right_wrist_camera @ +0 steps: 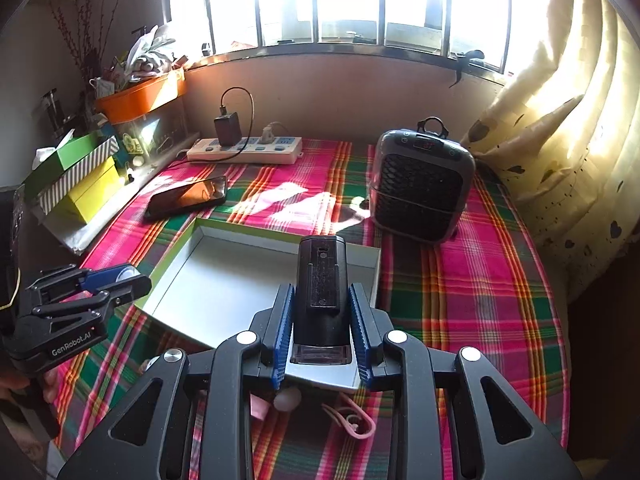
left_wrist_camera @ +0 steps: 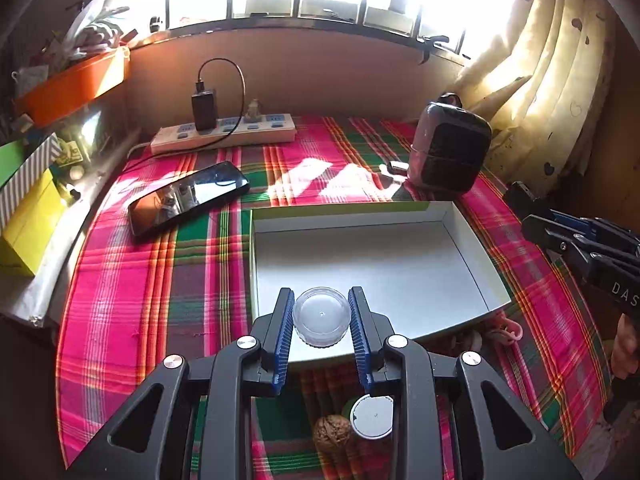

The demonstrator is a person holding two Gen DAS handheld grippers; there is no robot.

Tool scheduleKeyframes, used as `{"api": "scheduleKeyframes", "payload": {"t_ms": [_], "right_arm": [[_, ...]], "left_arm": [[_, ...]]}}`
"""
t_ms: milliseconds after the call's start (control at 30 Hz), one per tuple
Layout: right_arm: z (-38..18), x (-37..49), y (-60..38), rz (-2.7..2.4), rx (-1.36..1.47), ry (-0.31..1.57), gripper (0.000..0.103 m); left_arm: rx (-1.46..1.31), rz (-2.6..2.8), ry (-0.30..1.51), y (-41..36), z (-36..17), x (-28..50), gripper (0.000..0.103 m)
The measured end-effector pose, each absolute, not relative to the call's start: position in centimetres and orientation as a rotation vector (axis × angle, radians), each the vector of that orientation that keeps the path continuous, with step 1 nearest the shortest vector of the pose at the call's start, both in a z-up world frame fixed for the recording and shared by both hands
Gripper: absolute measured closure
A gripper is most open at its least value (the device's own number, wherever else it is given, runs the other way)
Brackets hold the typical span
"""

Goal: Organize objects
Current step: 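Carry the white jar and black device over the white tray with both grippers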

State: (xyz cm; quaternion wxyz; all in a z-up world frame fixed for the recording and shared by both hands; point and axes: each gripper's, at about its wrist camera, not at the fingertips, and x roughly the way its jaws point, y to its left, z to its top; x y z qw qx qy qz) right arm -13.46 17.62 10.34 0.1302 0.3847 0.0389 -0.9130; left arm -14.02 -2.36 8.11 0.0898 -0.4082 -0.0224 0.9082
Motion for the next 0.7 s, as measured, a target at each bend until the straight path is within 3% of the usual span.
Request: {"api": "scheduleKeyframes", "payload": {"t_ms": [233,700], "right_arm": [[8.0,-16.8,16.8,-2.605,1.202,0.033,0.074],[3.0,-20.6,16.4,-2.603,1.346,0.077,0.074]], "left_arm": [[-1.215,2.673,-0.001,-1.2,7.5,-17.6,0.077],[-1.274,2.61,0.042,0.1,3.8,-23.3,0.077]]}}
